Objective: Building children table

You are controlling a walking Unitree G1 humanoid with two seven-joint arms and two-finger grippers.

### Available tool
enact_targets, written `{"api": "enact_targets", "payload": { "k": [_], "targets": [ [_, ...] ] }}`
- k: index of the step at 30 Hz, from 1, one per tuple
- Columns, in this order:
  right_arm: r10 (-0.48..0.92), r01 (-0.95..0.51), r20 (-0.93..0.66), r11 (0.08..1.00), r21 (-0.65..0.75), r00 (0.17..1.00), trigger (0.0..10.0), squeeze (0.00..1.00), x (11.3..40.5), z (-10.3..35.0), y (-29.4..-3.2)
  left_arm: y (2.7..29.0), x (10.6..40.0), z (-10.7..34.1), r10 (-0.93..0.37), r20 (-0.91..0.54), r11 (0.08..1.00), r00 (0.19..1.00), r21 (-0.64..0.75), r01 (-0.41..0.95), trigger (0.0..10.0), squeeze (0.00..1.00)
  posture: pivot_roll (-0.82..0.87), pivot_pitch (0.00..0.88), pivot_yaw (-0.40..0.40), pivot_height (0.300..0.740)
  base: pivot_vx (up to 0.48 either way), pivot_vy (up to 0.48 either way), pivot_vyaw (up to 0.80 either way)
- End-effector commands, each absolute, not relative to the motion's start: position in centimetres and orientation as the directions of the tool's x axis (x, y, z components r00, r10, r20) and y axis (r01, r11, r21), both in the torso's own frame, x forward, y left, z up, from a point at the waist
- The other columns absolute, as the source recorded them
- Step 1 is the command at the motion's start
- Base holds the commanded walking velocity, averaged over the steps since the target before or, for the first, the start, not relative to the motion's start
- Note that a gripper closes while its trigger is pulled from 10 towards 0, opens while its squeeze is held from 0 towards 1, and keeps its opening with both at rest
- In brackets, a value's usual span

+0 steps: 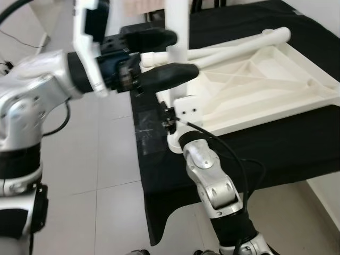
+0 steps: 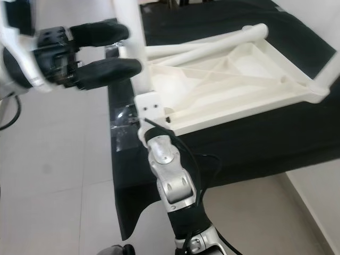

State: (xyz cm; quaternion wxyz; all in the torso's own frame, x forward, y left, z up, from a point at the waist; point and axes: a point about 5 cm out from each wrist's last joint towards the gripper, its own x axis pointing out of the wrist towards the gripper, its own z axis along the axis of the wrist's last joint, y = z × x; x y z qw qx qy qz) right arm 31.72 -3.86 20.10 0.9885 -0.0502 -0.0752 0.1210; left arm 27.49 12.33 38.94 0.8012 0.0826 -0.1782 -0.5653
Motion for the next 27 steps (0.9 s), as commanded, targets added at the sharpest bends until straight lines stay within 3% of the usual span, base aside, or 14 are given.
{"api": "enact_targets", "payload": {
  "k": [1, 3, 4, 6, 7, 8, 9, 11, 16, 17, 19, 27],
  "targets": [
    [0.379, -0.381, -0.088, 0.924, -0.010, 0.921, 10.0, 0.00, 29.7, 15.5, 0.8, 14.0, 29.1, 40.6, -0.846, 0.269, 0.532, 0.461, 0.346, 0.773, 10.0, 1.00, 0.09, 0.202, 0.063, 0.740, 0.000, 0.000, 0.00],
    [0.379, -0.382, -0.089, 0.924, -0.010, 0.921, 10.0, 0.00, 29.7, 15.4, 0.8, 13.4, 29.3, 40.6, -0.824, 0.268, 0.566, 0.500, 0.320, 0.760, 10.0, 1.00, 0.09, 0.207, 0.066, 0.740, 0.000, 0.000, 0.00],
    [0.378, -0.380, -0.091, 0.925, -0.009, 0.922, 10.0, 0.00, 29.7, 15.4, 0.8, 13.1, 28.8, 40.5, -0.839, 0.258, 0.540, 0.479, 0.288, 0.791, 10.0, 0.90, 0.09, 0.208, 0.065, 0.740, 0.000, 0.000, 0.00],
    [0.378, -0.380, -0.091, 0.925, -0.009, 0.922, 10.0, 0.00, 29.7, 15.4, 0.8, 13.1, 28.8, 40.5, -0.839, 0.258, 0.540, 0.479, 0.288, 0.791, 10.0, 0.90, 0.09, 0.208, 0.065, 0.740, 0.000, 0.000, 0.00],
    [0.376, -0.378, -0.092, 0.926, -0.009, 0.922, 10.0, 0.00, 29.8, 15.4, 0.7, 12.7, 28.0, 40.1, -0.875, 0.238, 0.475, 0.421, 0.257, 0.842, 10.0, 0.50, 0.09, 0.209, 0.065, 0.740, 0.000, 0.000, 0.00],
    [0.374, -0.376, -0.093, 0.927, -0.008, 0.923, 10.0, 0.00, 29.8, 15.4, 0.7, 12.4, 26.8, 39.7, -0.926, 0.207, 0.362, 0.316, 0.246, 0.899, 10.0, 0.00, 0.09, 0.209, 0.064, 0.740, 0.000, 0.000, 0.00],
    [0.372, -0.374, -0.094, 0.927, -0.007, 0.923, 10.0, 0.00, 29.8, 15.3, 0.7, 12.3, 25.7, 39.3, -0.960, 0.173, 0.260, 0.222, 0.247, 0.933, 10.0, 0.00, 0.09, 0.209, 0.064, 0.740, 0.000, 0.000, 0.00],
    [0.371, -0.373, -0.095, 0.928, -0.005, 0.924, 10.0, 0.00, 29.8, 15.3, 0.7, 12.5, 24.5, 38.6, -0.984, 0.133, 0.145, 0.115, 0.246, 0.958, 10.0, 0.00, 0.09, 0.209, 0.062, 0.740, 0.000, 0.000, 0.00],
    [0.369, -0.370, -0.101, 0.929, 0.007, 0.924, 10.0, 0.00, 29.8, 15.2, 0.7, 13.3, 23.9, 38.1, -0.987, 0.119, 0.135, 0.108, 0.246, 0.960, 10.0, 0.00, 0.09, 0.211, 0.060, 0.740, 0.000, 0.000, 0.00],
    [0.372, -0.372, -0.102, 0.928, 0.014, 0.923, 10.0, 0.00, 29.8, 15.1, 0.6, 14.4, 24.4, 38.3, -0.967, 0.152, 0.240, 0.205, 0.270, 0.932, 10.0, 0.00, 0.09, 0.211, 0.057, 0.740, 0.000, 0.000, 0.00],
    [0.376, -0.377, -0.102, 0.926, 0.014, 0.921, 10.0, 0.00, 29.7, 15.0, 0.6, 15.2, 24.9, 38.7, -0.939, 0.180, 0.335, 0.293, 0.284, 0.899, 10.0, 0.00, 0.09, 0.212, 0.055, 0.740, 0.000, 0.000, 0.00],
    [0.387, -0.389, -0.103, 0.921, 0.005, 0.916, 10.0, 0.00, 29.7, 14.9, 0.7, 17.0, 26.2, 39.8, -0.842, 0.243, 0.538, 0.482, 0.310, 0.784, 10.0, 0.00, 0.08, 0.211, 0.052, 0.740, 0.000, 0.000, 0.00]
  ]
}}
